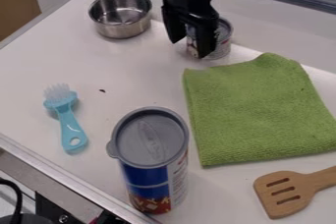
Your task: Move the little can to the upper side of the green cloth
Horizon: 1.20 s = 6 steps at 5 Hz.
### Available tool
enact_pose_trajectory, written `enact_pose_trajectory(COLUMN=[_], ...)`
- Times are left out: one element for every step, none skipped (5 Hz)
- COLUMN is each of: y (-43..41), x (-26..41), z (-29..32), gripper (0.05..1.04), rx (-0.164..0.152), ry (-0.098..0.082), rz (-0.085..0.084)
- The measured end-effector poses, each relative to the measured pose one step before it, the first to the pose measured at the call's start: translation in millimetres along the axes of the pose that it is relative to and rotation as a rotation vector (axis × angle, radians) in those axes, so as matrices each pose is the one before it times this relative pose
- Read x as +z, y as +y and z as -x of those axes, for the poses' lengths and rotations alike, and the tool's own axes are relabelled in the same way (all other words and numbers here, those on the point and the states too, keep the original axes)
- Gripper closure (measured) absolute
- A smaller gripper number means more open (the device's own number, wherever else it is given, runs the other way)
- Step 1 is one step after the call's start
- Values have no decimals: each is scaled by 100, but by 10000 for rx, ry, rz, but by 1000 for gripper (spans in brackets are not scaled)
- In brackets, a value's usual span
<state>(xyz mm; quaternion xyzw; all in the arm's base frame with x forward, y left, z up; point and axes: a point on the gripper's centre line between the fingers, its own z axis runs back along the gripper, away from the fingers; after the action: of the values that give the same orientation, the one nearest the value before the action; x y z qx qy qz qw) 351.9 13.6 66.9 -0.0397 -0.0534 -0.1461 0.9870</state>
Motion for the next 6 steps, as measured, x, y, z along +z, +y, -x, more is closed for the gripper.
enact_pose_trajectory(y=[-689, -657, -946, -478, -60, 764], x=[-2, -272, -205, -336, -432, 697], z=[-1235, -1452, -1341, -585, 427, 1144], gripper=[84, 84, 84, 84, 84, 84], rx=[-42, 169, -94, -30, -58, 367], ry=[-61, -109, -40, -22, 75, 57], rz=[28, -83, 37, -66, 12, -15])
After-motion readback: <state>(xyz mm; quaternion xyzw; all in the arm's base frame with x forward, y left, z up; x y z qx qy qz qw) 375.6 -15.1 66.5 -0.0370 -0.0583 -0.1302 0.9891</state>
